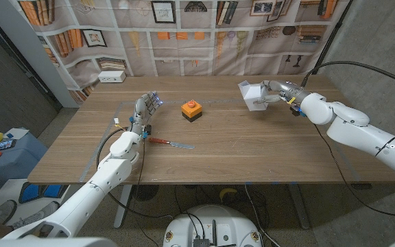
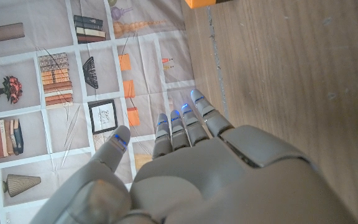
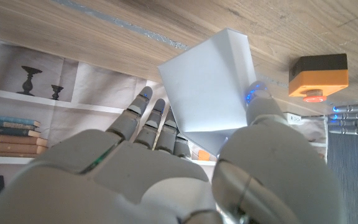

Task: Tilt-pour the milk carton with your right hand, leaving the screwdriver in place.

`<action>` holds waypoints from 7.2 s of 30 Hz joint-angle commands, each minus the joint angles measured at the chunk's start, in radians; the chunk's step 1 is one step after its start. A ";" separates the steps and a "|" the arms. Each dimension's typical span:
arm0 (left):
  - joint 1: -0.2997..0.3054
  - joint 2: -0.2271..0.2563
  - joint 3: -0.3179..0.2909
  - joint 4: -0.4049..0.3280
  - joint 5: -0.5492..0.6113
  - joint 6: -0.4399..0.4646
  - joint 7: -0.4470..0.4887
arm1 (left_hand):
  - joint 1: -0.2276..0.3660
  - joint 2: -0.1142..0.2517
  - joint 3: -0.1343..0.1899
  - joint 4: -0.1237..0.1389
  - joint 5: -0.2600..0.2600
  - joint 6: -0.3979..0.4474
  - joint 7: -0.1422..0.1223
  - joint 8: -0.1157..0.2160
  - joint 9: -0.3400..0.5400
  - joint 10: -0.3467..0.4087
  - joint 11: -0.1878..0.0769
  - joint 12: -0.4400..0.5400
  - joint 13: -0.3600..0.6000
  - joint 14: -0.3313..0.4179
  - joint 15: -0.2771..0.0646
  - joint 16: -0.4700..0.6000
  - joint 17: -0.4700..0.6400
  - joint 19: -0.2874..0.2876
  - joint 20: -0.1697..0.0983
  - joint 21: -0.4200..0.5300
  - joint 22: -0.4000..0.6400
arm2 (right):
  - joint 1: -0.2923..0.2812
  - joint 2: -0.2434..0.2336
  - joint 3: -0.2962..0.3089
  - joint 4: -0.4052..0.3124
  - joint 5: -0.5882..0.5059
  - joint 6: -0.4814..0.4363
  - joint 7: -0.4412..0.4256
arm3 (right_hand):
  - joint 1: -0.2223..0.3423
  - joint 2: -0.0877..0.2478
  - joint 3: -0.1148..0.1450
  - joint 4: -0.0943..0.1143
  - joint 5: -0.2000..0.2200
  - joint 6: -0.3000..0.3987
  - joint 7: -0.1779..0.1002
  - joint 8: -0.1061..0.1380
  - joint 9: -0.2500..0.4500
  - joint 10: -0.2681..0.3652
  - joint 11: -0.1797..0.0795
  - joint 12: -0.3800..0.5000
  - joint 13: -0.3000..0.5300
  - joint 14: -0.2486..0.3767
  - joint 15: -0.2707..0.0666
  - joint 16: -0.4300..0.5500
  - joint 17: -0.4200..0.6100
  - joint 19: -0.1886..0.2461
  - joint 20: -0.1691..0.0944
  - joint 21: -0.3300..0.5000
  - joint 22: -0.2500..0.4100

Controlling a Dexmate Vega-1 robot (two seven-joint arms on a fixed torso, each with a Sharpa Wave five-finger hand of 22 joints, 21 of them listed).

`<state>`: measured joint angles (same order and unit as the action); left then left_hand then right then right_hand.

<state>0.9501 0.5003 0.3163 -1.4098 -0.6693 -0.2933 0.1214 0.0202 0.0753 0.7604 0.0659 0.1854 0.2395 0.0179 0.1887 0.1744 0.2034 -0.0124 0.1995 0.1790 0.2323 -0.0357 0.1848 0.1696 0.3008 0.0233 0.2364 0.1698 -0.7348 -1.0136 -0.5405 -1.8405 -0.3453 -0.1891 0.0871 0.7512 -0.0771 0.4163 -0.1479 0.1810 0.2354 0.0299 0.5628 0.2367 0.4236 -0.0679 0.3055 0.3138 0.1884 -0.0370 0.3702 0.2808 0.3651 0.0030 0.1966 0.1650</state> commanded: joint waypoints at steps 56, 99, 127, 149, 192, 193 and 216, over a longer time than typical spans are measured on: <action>0.063 -0.007 -0.004 -0.021 -0.017 -0.023 -0.001 | -0.003 0.064 0.010 0.009 0.005 0.013 0.001 -0.002 0.004 0.007 0.006 -0.001 0.006 0.011 0.003 -0.003 0.004 0.013 0.003 -0.016 0.005 | 0.282 0.072 -0.177 -0.090 -0.692 -0.023 0.785 | 0.002 0.002 -0.022 -0.010 0.003 0.033 -0.008 0.012 -0.004 0.034 -0.020 -0.014 0.016 0.039 -0.016 0.016 0.000 0.015 0.005 -0.004 0.005; 0.075 -0.021 -0.013 -0.009 -0.019 -0.043 0.018 | -0.003 0.066 0.014 0.014 0.005 0.015 0.001 -0.002 0.005 0.009 0.008 -0.002 0.006 0.011 0.004 -0.004 0.004 0.018 0.003 -0.023 0.005 | 0.455 0.210 -0.294 0.059 -0.954 0.234 1.035 | -0.025 0.021 -0.034 0.006 0.003 0.025 -0.004 0.011 0.000 0.028 -0.013 -0.027 0.024 0.032 -0.007 0.014 0.002 -0.023 0.021 -0.014 0.004; 0.082 -0.010 -0.015 -0.024 -0.025 -0.036 0.007 | -0.002 0.067 0.017 0.016 0.005 0.015 0.002 -0.003 0.005 0.008 0.009 -0.003 0.006 0.011 0.007 -0.004 0.003 0.020 0.004 -0.027 0.006 | 0.414 0.202 -0.240 0.029 -0.899 0.188 0.991 | -0.042 0.030 -0.041 0.008 0.005 0.017 -0.004 0.009 0.002 0.030 -0.016 -0.032 0.029 0.039 -0.020 0.016 0.002 -0.029 0.021 -0.010 0.004; 0.100 -0.002 -0.019 -0.043 -0.025 -0.034 0.015 | 0.000 0.068 0.020 0.016 0.005 0.016 0.002 -0.002 0.005 0.007 0.011 -0.003 0.006 0.011 0.005 -0.005 0.003 0.020 0.004 -0.029 0.006 | 0.295 0.143 -0.100 -0.039 -0.625 0.036 0.843 | -0.042 0.040 -0.043 0.004 0.006 0.017 -0.005 0.011 0.004 0.033 -0.020 -0.035 0.033 0.051 -0.030 0.021 0.003 -0.007 0.016 -0.003 0.004; 0.070 0.000 -0.019 -0.034 -0.014 -0.018 0.024 | 0.002 0.067 0.026 0.013 0.004 0.013 0.001 -0.004 0.005 0.004 0.012 -0.004 0.007 0.004 0.010 -0.007 0.002 0.018 0.007 -0.034 0.006 | 0.052 0.044 0.069 -0.002 0.036 -0.095 0.236 | -0.046 0.044 -0.051 -0.002 0.005 0.032 -0.007 0.016 0.001 0.043 -0.014 -0.038 0.040 0.058 -0.023 0.023 0.004 0.006 0.012 -0.002 0.004; 0.070 -0.001 -0.019 -0.033 -0.015 -0.019 0.024 | 0.002 0.067 0.026 0.013 0.004 0.013 0.001 -0.004 0.005 0.004 0.013 -0.004 0.007 0.004 0.010 -0.007 0.002 0.018 0.007 -0.034 0.006 | 0.046 0.045 0.071 0.003 0.050 -0.087 0.219 | -0.046 0.044 -0.051 -0.002 0.005 0.032 -0.006 0.016 0.000 0.043 -0.015 -0.038 0.040 0.056 -0.022 0.022 0.004 0.004 0.015 -0.003 0.004; 0.078 -0.006 -0.018 -0.034 -0.018 -0.019 0.030 | 0.003 0.066 0.029 0.011 0.004 0.012 0.002 -0.004 0.005 -0.001 0.013 -0.005 0.007 0.005 0.009 -0.006 0.002 0.020 0.008 -0.034 0.006 | -0.025 0.075 0.060 0.108 0.220 0.037 -0.016 | -0.051 0.036 -0.061 -0.006 0.003 0.025 -0.013 0.008 -0.008 0.033 -0.016 -0.048 0.046 0.033 -0.021 0.011 0.005 -0.042 0.047 -0.014 0.004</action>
<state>1.0162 0.4949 0.2999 -1.4334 -0.6859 -0.3134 0.1405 0.0202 0.0752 0.7854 0.0770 0.1854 0.2502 0.0180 0.1847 0.1743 0.2014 0.0038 0.1963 0.1836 0.2341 -0.0303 0.1813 0.1696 0.3166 0.0284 0.2026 0.1748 -0.7331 -0.9555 -0.4715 -1.7863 -0.1955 -0.2141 0.1694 0.7027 -0.0392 0.3601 -0.1547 0.1810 0.2634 0.0160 0.5746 0.2275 0.4603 -0.0876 0.2586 0.3553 0.2230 -0.0411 0.3828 0.2806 0.3318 0.0503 0.1848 0.1650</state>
